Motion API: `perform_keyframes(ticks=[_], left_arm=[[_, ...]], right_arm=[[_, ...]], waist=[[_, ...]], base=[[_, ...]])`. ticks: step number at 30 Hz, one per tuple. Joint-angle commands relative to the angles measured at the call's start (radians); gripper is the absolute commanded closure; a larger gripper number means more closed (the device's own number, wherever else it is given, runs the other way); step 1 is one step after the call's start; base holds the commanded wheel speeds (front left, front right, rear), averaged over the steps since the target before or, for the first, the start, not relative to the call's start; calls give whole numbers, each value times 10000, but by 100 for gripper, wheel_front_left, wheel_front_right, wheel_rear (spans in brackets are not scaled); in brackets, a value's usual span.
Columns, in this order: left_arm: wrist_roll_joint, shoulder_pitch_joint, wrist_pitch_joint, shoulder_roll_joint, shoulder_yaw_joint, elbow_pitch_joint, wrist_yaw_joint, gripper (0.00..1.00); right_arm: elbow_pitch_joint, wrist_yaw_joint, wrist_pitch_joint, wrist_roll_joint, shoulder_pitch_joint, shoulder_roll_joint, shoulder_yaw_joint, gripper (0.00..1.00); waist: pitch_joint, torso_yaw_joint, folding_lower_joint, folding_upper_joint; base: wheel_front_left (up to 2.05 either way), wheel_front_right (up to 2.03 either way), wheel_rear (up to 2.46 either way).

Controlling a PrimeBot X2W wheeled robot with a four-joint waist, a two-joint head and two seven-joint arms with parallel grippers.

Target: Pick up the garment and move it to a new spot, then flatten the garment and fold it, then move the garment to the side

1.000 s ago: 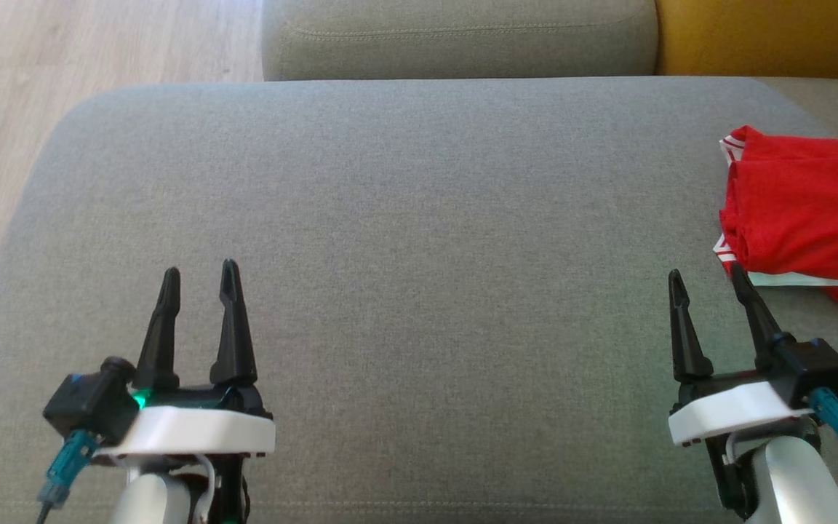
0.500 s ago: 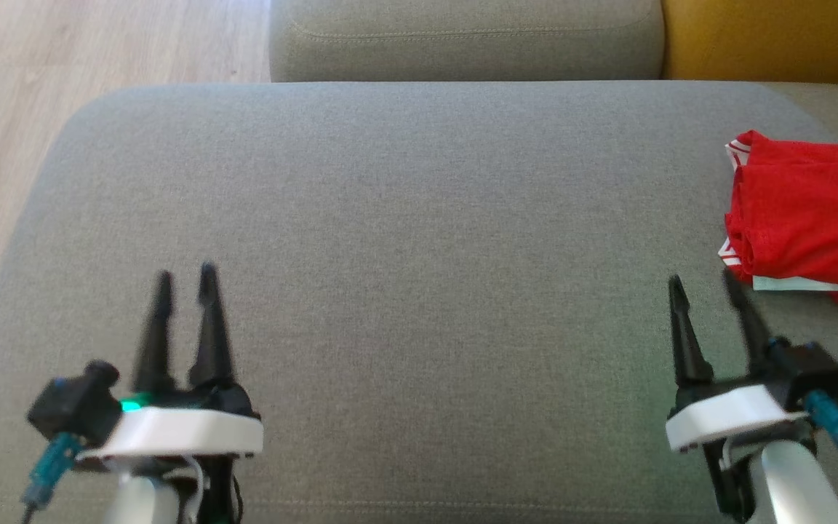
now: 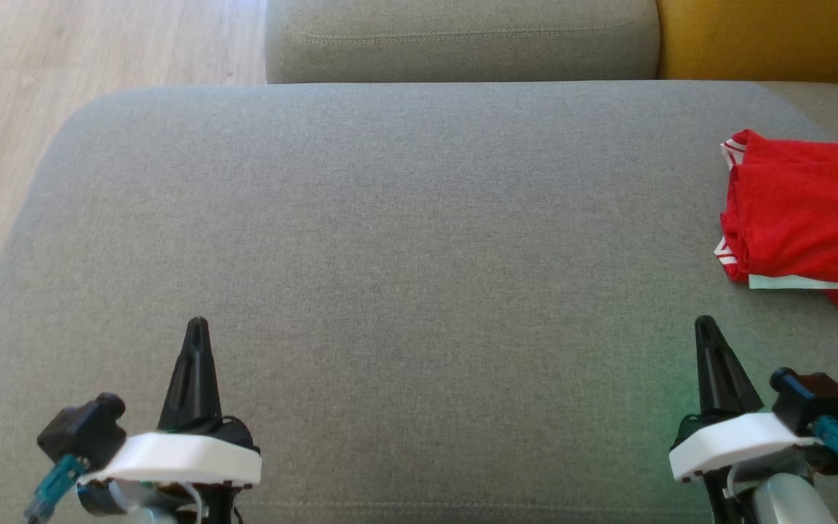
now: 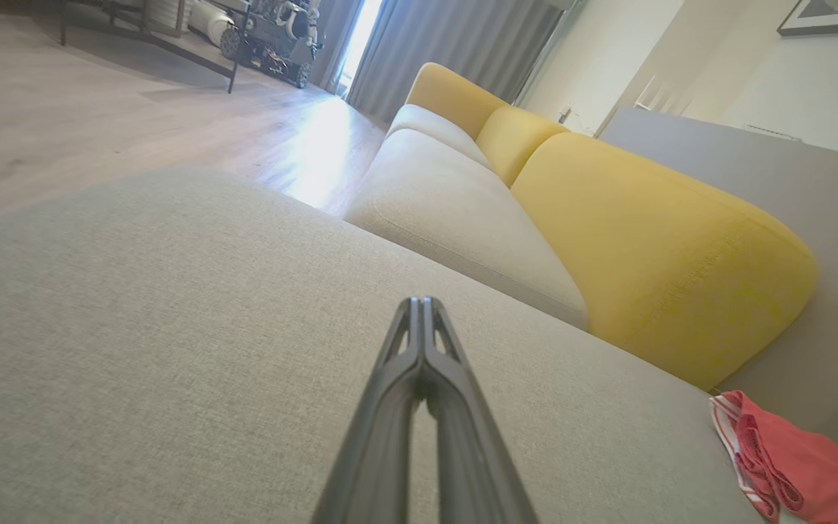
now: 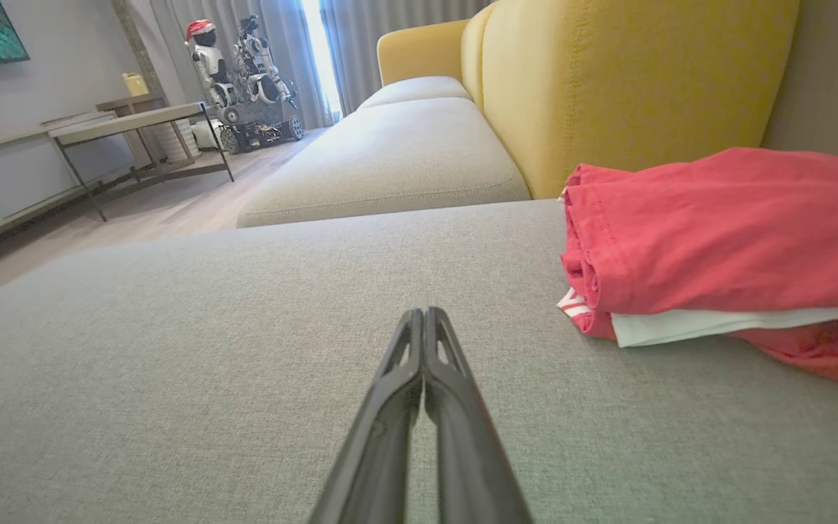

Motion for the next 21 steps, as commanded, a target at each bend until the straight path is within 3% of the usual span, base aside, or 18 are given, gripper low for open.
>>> perform_keyframes(ticks=[1,21], left_arm=[[-196,-500,31,78,114,-270,-76,100],[-2328,-763,527,195,402,207,-435,100]], right_arm=[[-372,-1,28,265,-426,-14,-66,100],[-509,-2,610,2946,-474,2,-232,100]], waist=[[-2,-6,0,0],[-57,-136,0,0]], base=[[0,0,0],[0,0,0]])
